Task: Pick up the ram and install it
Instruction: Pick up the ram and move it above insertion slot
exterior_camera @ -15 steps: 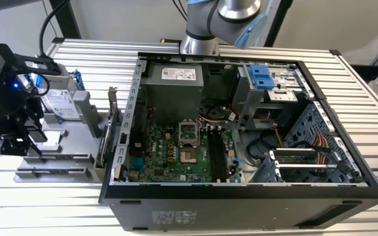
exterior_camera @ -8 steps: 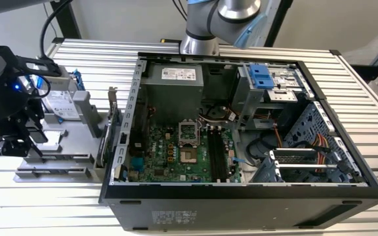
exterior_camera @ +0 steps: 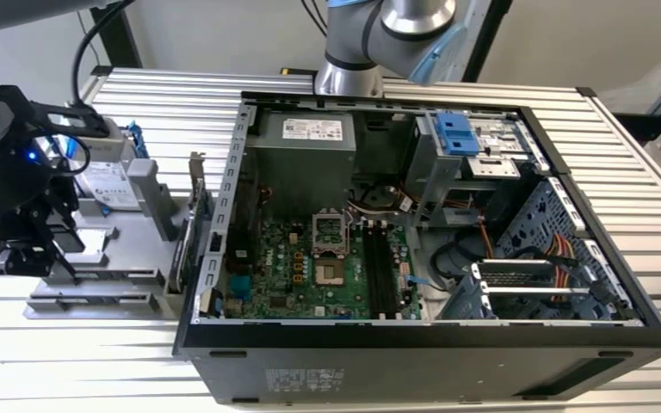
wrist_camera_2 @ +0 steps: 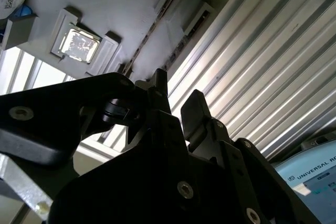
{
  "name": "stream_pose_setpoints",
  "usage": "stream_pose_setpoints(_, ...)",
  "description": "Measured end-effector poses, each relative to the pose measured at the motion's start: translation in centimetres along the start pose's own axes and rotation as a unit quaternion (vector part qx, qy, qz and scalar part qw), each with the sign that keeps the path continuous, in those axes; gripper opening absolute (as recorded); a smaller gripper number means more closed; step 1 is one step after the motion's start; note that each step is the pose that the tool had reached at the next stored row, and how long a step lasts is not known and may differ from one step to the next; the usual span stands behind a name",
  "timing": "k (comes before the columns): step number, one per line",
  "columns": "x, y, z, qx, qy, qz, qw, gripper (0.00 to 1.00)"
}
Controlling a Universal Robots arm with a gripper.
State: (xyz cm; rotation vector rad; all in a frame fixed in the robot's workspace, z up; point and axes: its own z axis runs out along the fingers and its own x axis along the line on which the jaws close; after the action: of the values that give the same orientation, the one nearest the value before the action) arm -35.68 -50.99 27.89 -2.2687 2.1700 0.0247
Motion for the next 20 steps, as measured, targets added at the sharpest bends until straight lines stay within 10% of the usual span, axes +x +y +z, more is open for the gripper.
stream_pose_setpoints(20, 0.01, 0.0, 0.44, 0.0, 0.0007, 0.0, 1.0, 1.0)
